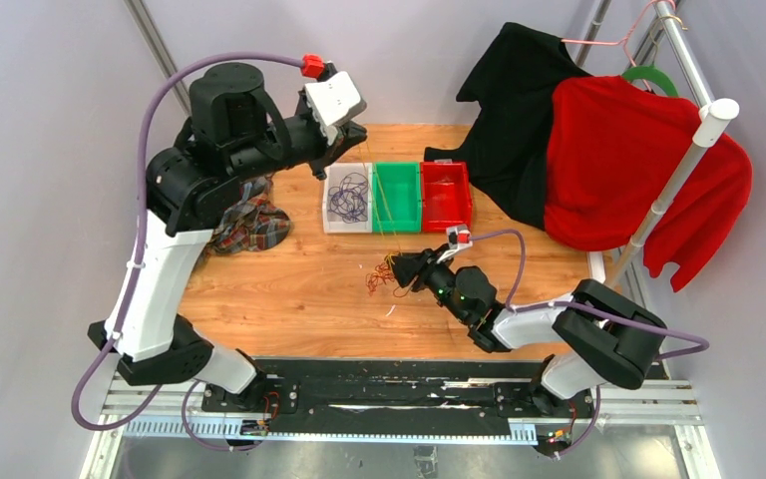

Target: Untangle the cables

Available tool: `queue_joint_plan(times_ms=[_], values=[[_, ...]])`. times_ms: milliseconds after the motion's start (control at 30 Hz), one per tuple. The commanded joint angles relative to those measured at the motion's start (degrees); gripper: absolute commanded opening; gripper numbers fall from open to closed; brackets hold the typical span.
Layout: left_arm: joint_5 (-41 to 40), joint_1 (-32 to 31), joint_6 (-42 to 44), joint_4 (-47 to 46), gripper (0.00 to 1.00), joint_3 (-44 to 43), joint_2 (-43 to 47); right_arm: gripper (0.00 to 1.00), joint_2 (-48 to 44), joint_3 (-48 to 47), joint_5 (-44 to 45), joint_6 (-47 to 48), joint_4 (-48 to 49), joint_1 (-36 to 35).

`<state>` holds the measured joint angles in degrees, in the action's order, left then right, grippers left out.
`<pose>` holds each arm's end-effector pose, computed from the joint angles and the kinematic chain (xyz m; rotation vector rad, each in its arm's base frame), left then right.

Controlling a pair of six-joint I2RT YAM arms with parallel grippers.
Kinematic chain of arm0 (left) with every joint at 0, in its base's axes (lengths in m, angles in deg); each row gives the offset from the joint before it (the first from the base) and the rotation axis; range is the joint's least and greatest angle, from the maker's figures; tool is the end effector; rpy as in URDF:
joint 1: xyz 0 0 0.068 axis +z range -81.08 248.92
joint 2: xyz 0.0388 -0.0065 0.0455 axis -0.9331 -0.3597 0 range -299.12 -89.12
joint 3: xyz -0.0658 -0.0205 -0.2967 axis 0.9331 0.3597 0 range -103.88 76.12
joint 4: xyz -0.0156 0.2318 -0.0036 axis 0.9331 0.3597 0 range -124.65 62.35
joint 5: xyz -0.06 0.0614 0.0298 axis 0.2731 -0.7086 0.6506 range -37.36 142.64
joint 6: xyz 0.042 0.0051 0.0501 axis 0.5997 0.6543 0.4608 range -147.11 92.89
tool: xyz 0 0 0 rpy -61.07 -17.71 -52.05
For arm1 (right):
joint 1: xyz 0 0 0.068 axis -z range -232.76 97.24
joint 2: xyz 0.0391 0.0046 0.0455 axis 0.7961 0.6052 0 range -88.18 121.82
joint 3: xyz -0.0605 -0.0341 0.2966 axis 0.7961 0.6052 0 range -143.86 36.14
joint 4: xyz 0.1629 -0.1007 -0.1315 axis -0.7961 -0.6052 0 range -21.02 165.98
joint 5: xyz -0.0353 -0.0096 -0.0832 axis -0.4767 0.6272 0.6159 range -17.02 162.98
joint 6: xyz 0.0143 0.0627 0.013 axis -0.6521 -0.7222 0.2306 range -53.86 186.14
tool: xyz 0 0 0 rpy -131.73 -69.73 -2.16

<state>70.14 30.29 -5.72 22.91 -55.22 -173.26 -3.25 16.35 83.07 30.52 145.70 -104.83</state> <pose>0.1559 -0.1445 0.5841 1.0719 1.4063 -0.4862 0.1685 0.2014 0.2504 -0.0768 1.5919 1.0895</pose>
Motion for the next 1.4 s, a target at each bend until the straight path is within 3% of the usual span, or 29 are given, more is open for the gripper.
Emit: queue_joint_plan(times_ms=[0, 67, 133, 200, 367, 467, 667, 833, 867, 1000, 1133, 1233, 1367], values=[[-13.3, 0.0, 10.7, -33.6, 0.00, 2.7, 6.9, 0.45, 2.4, 7.9, 3.6, 1.6, -14.5, 0.1], [-15.7, 0.0, 13.0, -34.6, 0.01, 5.8, 7.7, 0.47, 0.7, 9.8, 3.8, 0.6, -13.3, 0.1], [-15.0, 0.0, 13.4, -29.6, 0.01, 9.2, 8.9, 0.47, -1.9, 11.5, 3.5, -0.6, -11.3, 0.1], [-13.2, 0.0, 11.2, -26.3, 0.01, 18.0, 12.2, 0.47, -5.6, 11.5, 1.4, -1.0, -10.8, 0.1], [-11.5, 0.0, 9.2, -25.6, 0.00, 46.9, 22.8, 0.45, -16.0, 4.6, -1.9, 1.0, -26.8, 0.2], [-13.6, 0.0, 10.4, -25.1, 0.00, 57.1, 26.1, 0.46, -19.8, 2.8, -2.6, 2.4, -31.8, 0.6], [-17.0, 0.0, 12.6, -22.4, 0.00, 67.9, 29.1, 0.54, -23.5, 3.5, -5.3, 2.3, -36.5, 1.9], [-17.5, 0.1, 13.6, -21.3, 0.01, 71.5, 29.8, 0.57, -20.7, 1.0, -5.4, 4.1, -43.8, 1.9], [-17.1, 0.1, 13.3, -20.6, 0.07, 71.8, 29.7, 0.58, -19.5, 0.9, -5.9, 4.6, -43.2, 1.9], [-12.5, 0.1, 11.5, -17.0, 0.48, 73.4, 29.1, 0.58, -13.2, -1.6, -9.4, 6.7, -38.9, 1.9], [-4.3, 0.1, 11.6, -13.8, 0.75, 74.2, 28.2, 0.57, -5.9, -7.1, -11.9, 8.0, -38.8, 1.8], [-0.4, 0.1, 11.9, -14.4, 0.79, 73.2, 25.3, 0.55, -2.3, -9.3, -10.4, 8.7, -37.1, 1.8], [-0.1, 0.1, 9.0, -22.9, 0.73, 73.6, 20.4, 0.50, 0.2, -11.8, -9.0, 9.9, -37.8, 1.7]])
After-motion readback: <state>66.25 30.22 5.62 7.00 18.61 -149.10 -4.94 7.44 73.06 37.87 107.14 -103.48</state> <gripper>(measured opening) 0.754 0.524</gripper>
